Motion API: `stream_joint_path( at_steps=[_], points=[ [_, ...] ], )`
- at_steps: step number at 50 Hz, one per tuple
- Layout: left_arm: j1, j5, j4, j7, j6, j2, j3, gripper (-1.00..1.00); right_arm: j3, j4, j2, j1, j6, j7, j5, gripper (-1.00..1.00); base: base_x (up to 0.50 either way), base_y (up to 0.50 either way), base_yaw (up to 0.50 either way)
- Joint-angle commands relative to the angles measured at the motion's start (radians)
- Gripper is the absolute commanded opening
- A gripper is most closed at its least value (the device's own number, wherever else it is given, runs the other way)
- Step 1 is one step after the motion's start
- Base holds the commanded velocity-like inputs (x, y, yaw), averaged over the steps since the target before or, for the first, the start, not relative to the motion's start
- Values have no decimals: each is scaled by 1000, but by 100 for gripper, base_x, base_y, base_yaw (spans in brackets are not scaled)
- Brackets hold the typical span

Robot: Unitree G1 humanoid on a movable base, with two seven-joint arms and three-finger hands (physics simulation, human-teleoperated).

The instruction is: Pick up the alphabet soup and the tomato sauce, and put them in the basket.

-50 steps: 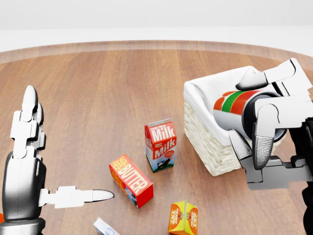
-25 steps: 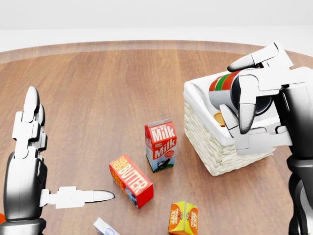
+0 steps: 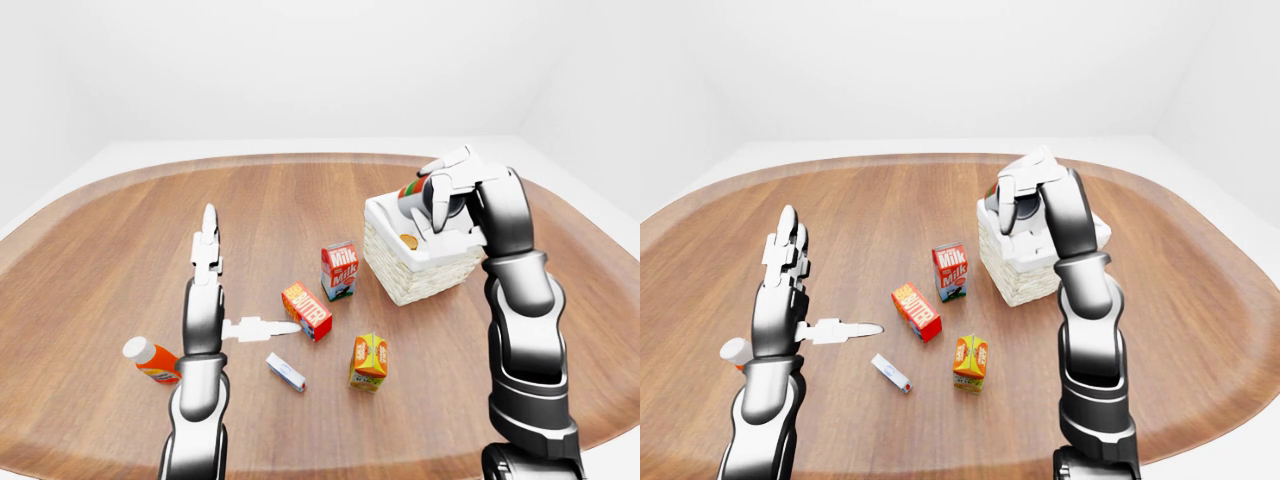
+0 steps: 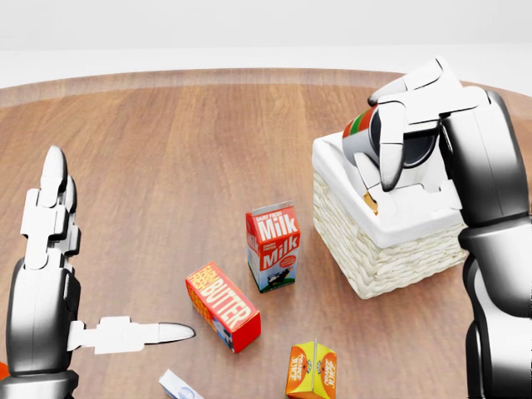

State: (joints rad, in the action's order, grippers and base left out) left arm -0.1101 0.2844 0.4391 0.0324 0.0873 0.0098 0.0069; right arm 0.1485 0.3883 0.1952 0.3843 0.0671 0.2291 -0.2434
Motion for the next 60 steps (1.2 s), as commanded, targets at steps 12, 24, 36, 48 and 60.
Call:
stream_joint_path(
  at_steps=[12,24,36,48,60],
  points=[
    [1,-1,-1,-1,0,0,1,100,-23,-201,19,134,-39,-76,-42,-100,0,0,0],
    [0,-3,-16,2,0,1,3,100,-36,-380,27,220,-108,-112,-69,-100,0,0,0],
    [1,-1,-16,4,0,1,2,100,-35,-552,52,294,-154,-149,-80,-100,0,0,0],
    [3,-2,-8,2,0,2,3,100,-40,-673,71,365,-154,-171,-106,-100,0,0,0],
    [3,-2,-11,2,0,2,3,100,-57,-830,75,414,-154,-214,-157,-100,0,0,0]
  ],
)
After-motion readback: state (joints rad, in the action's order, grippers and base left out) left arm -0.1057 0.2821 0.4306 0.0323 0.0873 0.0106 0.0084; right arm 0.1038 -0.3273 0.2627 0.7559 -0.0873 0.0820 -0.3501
